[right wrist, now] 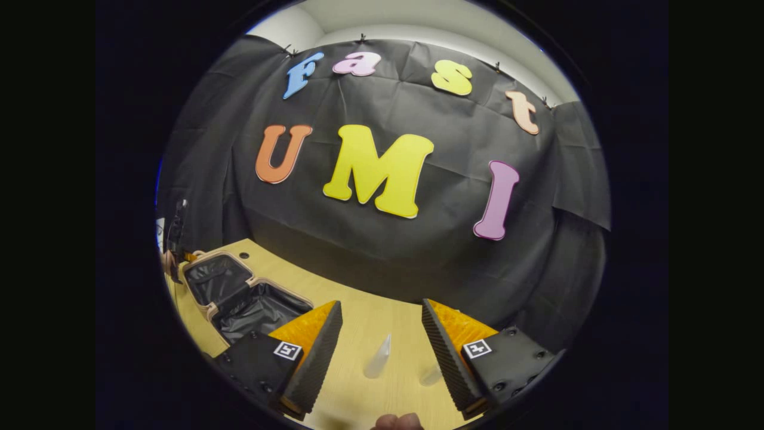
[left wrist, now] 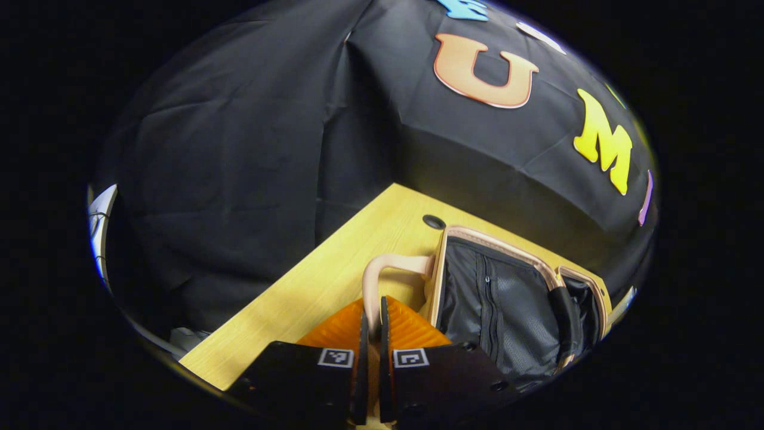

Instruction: First open the suitcase, pack the skin care products into it, and then close the suitcase.

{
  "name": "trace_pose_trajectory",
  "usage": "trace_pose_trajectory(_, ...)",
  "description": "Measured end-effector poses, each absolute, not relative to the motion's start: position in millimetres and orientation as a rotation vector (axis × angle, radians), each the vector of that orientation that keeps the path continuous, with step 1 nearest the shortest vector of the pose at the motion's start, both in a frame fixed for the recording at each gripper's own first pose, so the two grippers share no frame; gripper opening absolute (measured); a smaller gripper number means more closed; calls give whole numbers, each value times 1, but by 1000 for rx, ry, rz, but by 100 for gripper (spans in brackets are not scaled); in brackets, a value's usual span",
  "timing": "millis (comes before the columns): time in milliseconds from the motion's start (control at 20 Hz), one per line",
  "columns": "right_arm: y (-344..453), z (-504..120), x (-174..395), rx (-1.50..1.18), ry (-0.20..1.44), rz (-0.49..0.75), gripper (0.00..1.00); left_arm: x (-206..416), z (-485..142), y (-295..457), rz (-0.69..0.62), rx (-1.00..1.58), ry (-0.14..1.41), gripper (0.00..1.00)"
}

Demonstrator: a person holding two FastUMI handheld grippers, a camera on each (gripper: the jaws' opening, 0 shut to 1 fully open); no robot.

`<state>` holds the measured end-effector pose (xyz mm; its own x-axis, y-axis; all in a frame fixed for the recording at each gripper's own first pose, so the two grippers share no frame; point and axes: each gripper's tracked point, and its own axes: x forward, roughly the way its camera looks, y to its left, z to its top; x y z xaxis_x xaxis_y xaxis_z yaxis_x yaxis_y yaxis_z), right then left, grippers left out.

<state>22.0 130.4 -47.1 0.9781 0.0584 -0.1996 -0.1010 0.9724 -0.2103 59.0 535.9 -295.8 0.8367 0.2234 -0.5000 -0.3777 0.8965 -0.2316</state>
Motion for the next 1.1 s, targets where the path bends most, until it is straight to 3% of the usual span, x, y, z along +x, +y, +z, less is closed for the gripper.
trace_pose_trajectory(50, 132, -49, 23, -215, 198, 85, 79, 54, -294, 543, 356, -278, 500, 1)
trace_pose_trajectory(100, 133, -52, 25, -207, 203, 90, 80, 49, -284, 545, 371, -214, 501, 19)
trace_pose_trajectory(150, 133, -52, 26, -198, 206, 93, 80, 47, -269, 543, 378, -154, 478, 27)
trace_pose_trajectory(200, 133, -50, 27, -187, 201, 96, 80, 48, -250, 537, 373, -108, 447, 51)
trace_pose_trajectory(300, 132, -46, 28, -162, 187, 103, 80, 50, -205, 514, 363, -35, 386, 90)
trace_pose_trajectory(400, 128, -41, 27, -137, 172, 110, 80, 50, -162, 475, 331, 24, 318, 98)
trace_pose_trajectory(550, 110, -33, 22, -98, 147, 110, 80, 36, -118, 412, 280, 1, 237, 98)
trace_pose_trajectory(1100, -35, -44, -1, -61, 129, -1, 80, 17, -84, 106, 124, -87, 184, 98)
